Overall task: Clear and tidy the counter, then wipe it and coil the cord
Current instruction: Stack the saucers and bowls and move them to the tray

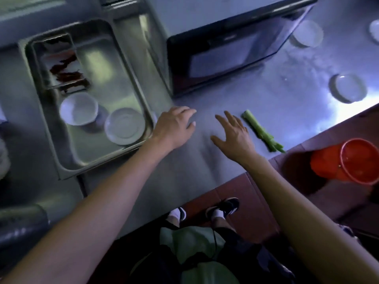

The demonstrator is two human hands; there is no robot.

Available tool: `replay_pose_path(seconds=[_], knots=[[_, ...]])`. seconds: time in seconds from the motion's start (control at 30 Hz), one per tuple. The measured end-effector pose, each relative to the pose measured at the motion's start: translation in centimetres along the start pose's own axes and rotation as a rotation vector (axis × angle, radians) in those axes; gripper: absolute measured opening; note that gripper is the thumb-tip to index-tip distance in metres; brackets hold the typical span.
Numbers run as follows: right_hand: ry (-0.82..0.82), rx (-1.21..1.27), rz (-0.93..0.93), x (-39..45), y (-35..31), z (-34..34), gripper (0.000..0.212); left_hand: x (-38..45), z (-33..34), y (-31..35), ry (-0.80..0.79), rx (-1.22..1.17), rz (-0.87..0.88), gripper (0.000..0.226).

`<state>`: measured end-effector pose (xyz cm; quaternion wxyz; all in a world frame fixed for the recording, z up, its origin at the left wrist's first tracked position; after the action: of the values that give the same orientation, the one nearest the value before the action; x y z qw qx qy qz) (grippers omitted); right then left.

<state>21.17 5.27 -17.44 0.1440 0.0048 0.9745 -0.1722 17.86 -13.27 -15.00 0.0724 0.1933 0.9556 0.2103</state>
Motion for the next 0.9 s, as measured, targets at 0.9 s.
replay_pose_path(seconds=[0.9], knots=[[0.209,0.235,0.644,-19.1,45.8,-10.4,0.072,14.2,20.1,43.3,-0.407,0.235,0.489,0.045]])
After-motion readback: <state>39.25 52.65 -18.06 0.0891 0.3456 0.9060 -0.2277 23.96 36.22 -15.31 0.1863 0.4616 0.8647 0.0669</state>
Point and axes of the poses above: each hand's wrist, its own x-axis towards the middle knuckle, its own z-axis out of the palm, y = z × x, the point moved 7 cm from there along x, towards the middle knuckle, and after that the axes turned 7 degrees about z, right-handed, at the moved point
